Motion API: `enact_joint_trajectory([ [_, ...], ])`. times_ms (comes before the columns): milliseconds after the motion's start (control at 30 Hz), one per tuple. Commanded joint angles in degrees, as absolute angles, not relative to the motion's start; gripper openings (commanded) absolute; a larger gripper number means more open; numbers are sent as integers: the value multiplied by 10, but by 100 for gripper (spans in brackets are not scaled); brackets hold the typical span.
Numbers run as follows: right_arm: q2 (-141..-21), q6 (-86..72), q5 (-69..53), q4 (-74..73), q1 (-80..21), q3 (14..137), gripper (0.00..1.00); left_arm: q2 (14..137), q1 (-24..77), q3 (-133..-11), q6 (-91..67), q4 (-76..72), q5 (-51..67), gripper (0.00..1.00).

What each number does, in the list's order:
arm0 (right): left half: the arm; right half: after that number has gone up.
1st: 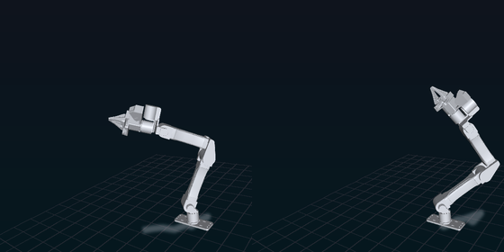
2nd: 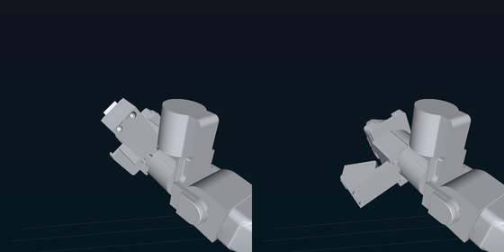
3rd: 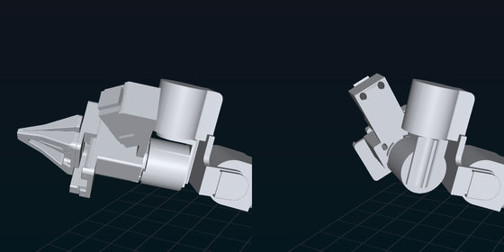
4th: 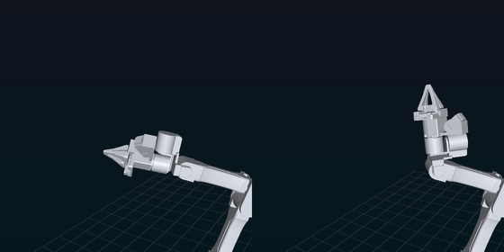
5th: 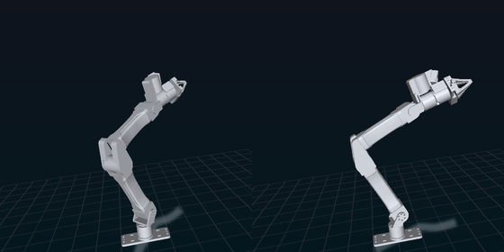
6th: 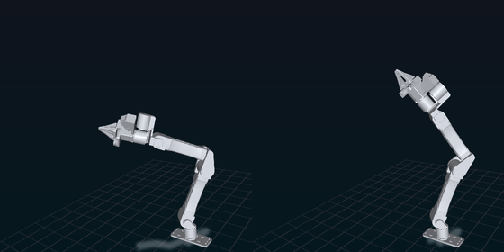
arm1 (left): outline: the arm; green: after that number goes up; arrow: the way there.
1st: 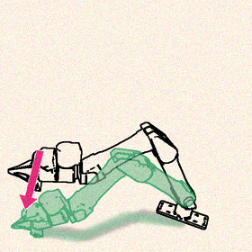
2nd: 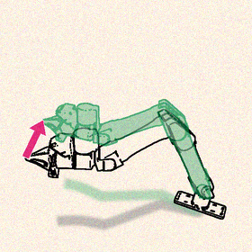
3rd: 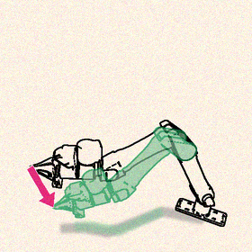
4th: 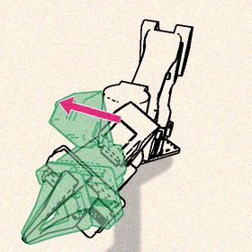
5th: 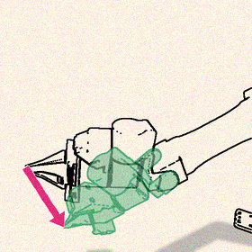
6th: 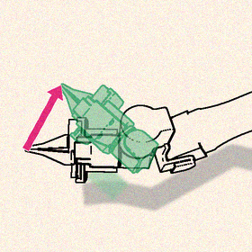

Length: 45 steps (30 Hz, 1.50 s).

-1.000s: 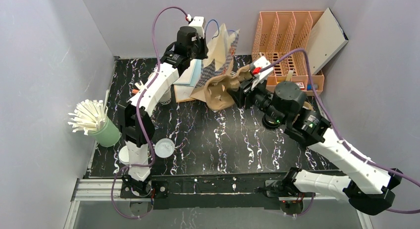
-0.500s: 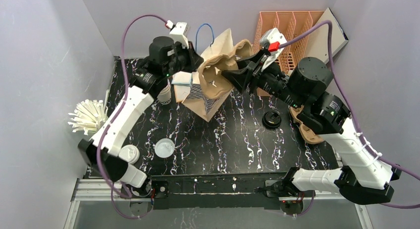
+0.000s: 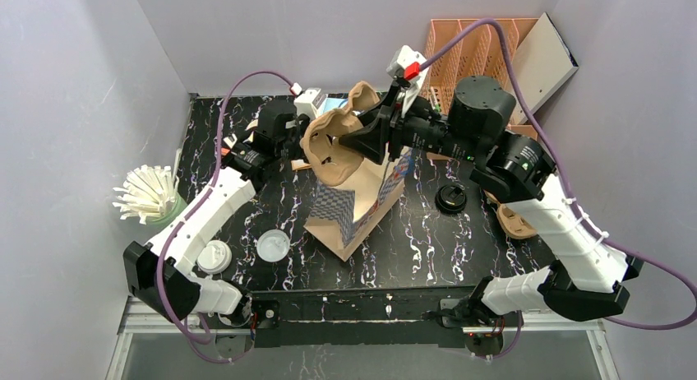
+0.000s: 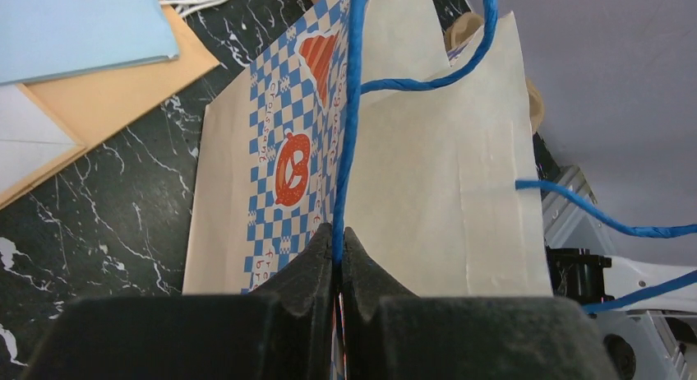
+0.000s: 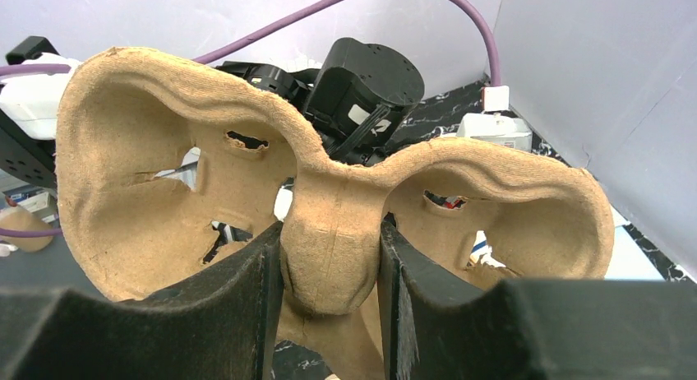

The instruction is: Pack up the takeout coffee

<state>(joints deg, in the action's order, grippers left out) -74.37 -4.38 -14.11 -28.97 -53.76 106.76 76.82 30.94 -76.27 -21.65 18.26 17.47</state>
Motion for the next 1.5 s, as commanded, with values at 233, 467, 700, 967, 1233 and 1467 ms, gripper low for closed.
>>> enact_joint_trajectory([
  [233,-756,-69,-128,-271,-522,946,35,714,313,-719,-214,180,212,0],
  [467,-788,-131,-372,-273,-388,937,35,704,313,-704,-207,178,206,0],
  [700,-856,-132,-519,-382,-322,1001,36,697,313,-690,-200,169,198,0],
  [967,-865,-174,-561,-342,-314,955,36,696,313,-681,-194,163,194,0],
  [1233,-872,-165,-512,-353,-312,928,35,691,313,-674,-194,155,187,0],
  [1467,-889,-135,-457,-387,-289,940,35,686,313,-667,-188,154,182,0],
])
